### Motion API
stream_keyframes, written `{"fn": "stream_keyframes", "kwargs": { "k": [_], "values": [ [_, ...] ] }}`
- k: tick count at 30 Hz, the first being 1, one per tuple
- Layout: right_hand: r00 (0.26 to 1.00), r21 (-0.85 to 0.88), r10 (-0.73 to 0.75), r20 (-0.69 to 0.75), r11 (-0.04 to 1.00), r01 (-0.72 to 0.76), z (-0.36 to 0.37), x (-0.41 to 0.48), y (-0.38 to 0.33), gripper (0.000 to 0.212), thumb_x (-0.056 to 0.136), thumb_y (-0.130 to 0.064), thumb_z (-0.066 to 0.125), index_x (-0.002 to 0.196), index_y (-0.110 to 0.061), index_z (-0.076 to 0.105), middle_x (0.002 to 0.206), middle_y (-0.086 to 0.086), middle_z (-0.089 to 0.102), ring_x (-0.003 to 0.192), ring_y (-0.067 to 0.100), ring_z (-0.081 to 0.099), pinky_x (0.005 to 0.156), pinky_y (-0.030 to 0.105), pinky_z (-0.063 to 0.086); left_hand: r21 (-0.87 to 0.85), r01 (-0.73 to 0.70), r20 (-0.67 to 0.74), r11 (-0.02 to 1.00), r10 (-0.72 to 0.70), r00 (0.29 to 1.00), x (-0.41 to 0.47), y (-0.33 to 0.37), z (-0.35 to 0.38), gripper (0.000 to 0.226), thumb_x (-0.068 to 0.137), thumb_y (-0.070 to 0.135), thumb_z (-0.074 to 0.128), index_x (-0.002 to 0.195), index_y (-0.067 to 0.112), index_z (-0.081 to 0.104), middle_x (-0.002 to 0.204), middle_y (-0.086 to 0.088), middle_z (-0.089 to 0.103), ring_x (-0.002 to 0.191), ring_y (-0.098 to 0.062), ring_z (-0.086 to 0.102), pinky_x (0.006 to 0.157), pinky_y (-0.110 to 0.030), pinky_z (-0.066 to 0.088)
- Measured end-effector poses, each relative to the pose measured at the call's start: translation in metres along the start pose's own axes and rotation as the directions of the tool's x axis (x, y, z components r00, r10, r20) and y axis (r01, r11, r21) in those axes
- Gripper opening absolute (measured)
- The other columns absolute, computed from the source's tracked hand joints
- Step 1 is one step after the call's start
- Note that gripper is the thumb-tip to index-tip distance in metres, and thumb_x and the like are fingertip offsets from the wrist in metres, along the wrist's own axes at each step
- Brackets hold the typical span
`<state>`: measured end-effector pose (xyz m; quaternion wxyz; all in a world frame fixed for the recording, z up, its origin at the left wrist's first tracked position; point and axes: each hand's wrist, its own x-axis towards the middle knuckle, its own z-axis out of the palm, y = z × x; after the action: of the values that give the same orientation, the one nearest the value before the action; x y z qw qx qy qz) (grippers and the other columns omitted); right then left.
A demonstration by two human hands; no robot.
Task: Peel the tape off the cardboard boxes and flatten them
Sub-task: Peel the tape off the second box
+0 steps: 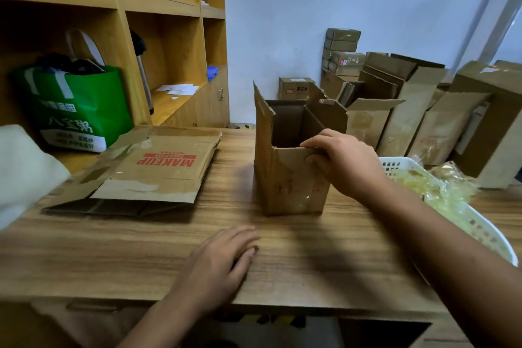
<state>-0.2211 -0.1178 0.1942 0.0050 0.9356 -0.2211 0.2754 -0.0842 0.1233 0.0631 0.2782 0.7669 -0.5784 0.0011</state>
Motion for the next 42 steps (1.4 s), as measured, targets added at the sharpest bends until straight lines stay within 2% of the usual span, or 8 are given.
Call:
{"fn": "stream_keyframes", "kwargs": {
  "k": [4, 11, 16, 23, 29, 33, 36, 42],
  "values": [
    [0.999, 0.241, -0.016, 0.046, 0.971, 0.005, -0.025, -0.038, -0.013, 0.027, 0.095, -0.025, 0.068, 0.12, -0.035, 0.071, 0.108, -0.019, 0.064, 0.092, 0.005, 0.063, 0.078, 0.041, 0.057, -0.071, -0.058, -0.164, 0.996, 0.045, 0.985, -0.008, 0.009, -0.013, 0.037, 0.099, 0.044, 0.045, 0.135, 0.046, 0.051, 0.145, 0.039, 0.033, 0.133, 0.015, 0.033, 0.103, -0.026, 0.042],
    [0.994, 0.731, -0.015, 0.11, 0.679, -0.071, -0.048, -0.073, -0.003, 0.027, 0.087, -0.014, 0.075, 0.106, -0.033, 0.076, 0.089, -0.015, 0.071, 0.061, 0.008, 0.066, 0.062, 0.022, 0.056, -0.044, -0.308, -0.339, 0.95, 0.276, 0.9, -0.007, 0.044, -0.038, 0.049, 0.102, 0.035, 0.044, 0.15, 0.025, 0.041, 0.163, 0.008, 0.026, 0.15, -0.015, 0.027, 0.113, -0.041, 0.036],
    [0.988, 0.897, 0.06, 0.142, 0.415, -0.154, -0.039, -0.083, 0.013, 0.025, 0.085, -0.02, 0.072, 0.11, -0.024, 0.077, 0.082, -0.006, 0.074, 0.062, 0.009, 0.065, 0.066, 0.021, 0.056, -0.004, -0.406, -0.272, 0.914, 0.39, 0.88, 0.004, 0.064, -0.06, 0.05, 0.104, 0.039, 0.04, 0.153, 0.026, 0.038, 0.163, 0.006, 0.029, 0.151, -0.017, 0.025, 0.12, -0.053, 0.026],
    [0.907, 0.916, 0.199, 0.371, 0.082, -0.393, 0.014, -0.091, 0.025, 0.03, 0.094, -0.011, 0.065, 0.123, -0.016, 0.07, 0.111, 0.004, 0.073, 0.087, 0.011, 0.064, 0.075, 0.024, 0.057, -0.03, -0.303, 0.009, 0.952, 0.304, 0.953, 0.027, 0.071, -0.078, 0.051, 0.102, 0.055, 0.032, 0.151, 0.042, 0.037, 0.16, 0.026, 0.024, 0.149, 0.005, 0.015, 0.123, -0.038, 0.015],
    [0.845, 0.905, 0.359, 0.395, 0.005, -0.425, 0.042, -0.091, 0.014, 0.038, 0.099, 0.0, 0.056, 0.131, -0.017, 0.064, 0.122, 0.003, 0.072, 0.08, 0.012, 0.066, 0.078, 0.029, 0.057, 0.06, -0.225, 0.169, 0.973, 0.212, 0.963, 0.062, 0.074, -0.07, 0.056, 0.098, 0.062, 0.03, 0.151, 0.046, 0.033, 0.16, 0.028, 0.02, 0.143, 0.017, 0.005, 0.12, -0.021, 0.003],
    [0.813, 0.89, 0.5, 0.299, 0.16, -0.426, 0.05, -0.094, 0.006, 0.042, 0.097, 0.004, 0.055, 0.131, -0.02, 0.06, 0.132, 0.002, 0.06, 0.106, 0.019, 0.07, 0.09, 0.035, 0.058, 0.099, -0.148, 0.116, 0.984, 0.136, 0.984, 0.079, 0.077, -0.061, 0.045, 0.102, 0.056, 0.033, 0.143, 0.045, 0.047, 0.152, 0.028, 0.039, 0.141, 0.007, 0.028, 0.115, -0.038, 0.033],
    [0.815, 0.891, 0.542, 0.205, 0.242, -0.385, 0.054, -0.105, 0.004, 0.038, 0.095, 0.008, 0.052, 0.118, -0.02, 0.064, 0.121, 0.002, 0.066, 0.11, 0.019, 0.069, 0.096, 0.036, 0.058, 0.1, -0.117, 0.06, 0.988, 0.111, 0.992, 0.085, 0.077, -0.057, 0.047, 0.095, 0.059, 0.031, 0.134, 0.051, 0.055, 0.141, 0.035, 0.048, 0.134, 0.006, 0.041, 0.101, -0.038, 0.047],
    [0.806, 0.951, 0.562, 0.188, 0.101, -0.293, 0.067, -0.119, -0.003, 0.037, 0.094, 0.016, 0.044, 0.11, -0.012, 0.062, 0.109, 0.007, 0.074, 0.103, 0.016, 0.071, 0.083, 0.024, 0.055, 0.07, -0.127, 0.038, 0.989, 0.125, 0.991, 0.089, 0.072, -0.055, 0.045, 0.091, 0.06, 0.033, 0.13, 0.055, 0.056, 0.137, 0.042, 0.047, 0.129, 0.003, 0.048, 0.092, -0.037, 0.048]
  ]
}}
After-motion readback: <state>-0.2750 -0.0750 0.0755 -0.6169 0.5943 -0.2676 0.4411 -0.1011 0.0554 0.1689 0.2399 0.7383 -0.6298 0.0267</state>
